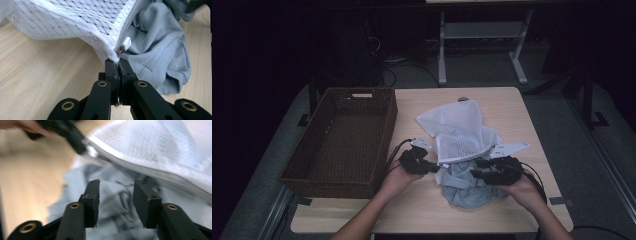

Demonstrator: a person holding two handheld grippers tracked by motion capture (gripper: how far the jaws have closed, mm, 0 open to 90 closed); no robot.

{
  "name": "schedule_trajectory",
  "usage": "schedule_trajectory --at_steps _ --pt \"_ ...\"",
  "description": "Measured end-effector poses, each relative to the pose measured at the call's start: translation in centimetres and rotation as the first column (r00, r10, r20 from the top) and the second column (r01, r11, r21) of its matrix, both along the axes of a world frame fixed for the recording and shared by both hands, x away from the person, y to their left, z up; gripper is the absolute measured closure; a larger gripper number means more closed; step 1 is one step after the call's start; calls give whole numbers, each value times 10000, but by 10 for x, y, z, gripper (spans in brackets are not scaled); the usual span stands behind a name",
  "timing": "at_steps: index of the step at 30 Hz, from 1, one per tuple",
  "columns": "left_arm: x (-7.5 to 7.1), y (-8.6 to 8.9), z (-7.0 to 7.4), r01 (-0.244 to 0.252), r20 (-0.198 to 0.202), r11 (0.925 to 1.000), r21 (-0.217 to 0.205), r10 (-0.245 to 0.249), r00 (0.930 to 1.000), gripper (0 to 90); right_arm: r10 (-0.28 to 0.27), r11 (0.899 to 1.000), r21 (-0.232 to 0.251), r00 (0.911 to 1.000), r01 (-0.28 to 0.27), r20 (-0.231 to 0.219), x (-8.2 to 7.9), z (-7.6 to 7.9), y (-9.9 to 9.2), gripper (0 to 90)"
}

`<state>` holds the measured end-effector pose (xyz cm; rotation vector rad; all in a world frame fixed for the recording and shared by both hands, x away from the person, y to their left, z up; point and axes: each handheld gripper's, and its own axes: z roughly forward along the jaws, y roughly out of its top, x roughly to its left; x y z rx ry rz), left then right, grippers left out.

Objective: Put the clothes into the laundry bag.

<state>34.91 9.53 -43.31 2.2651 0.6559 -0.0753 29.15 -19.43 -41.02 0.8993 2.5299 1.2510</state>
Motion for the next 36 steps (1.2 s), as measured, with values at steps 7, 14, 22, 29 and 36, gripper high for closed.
schedule_trajectory --at_steps 7,14,22,29,36 --pt "0 0 0 -20 -9 10000 -20 20 10000 876 1883 9806 -570 9821 -1877 53 -19 -7 37 444" --pt "0 0 -1 -4 -17 10000 3 4 10000 877 2674 9453 -1835 9629 -2695 -367 -23 -38 61 420" --pt "0 -1 -1 24 -31 10000 39 -23 10000 877 2481 9377 -2495 9687 -2418 -60 -23 -49 61 684" --pt "-2 -4 -2 139 -145 9999 61 -138 9998 877 1746 9594 -2352 9826 -1555 627 -20 -45 58 818" --pt "-3 -7 -3 333 -215 9994 103 -331 9992 877 346 9838 -1782 9962 -200 795 -3 -38 49 823"
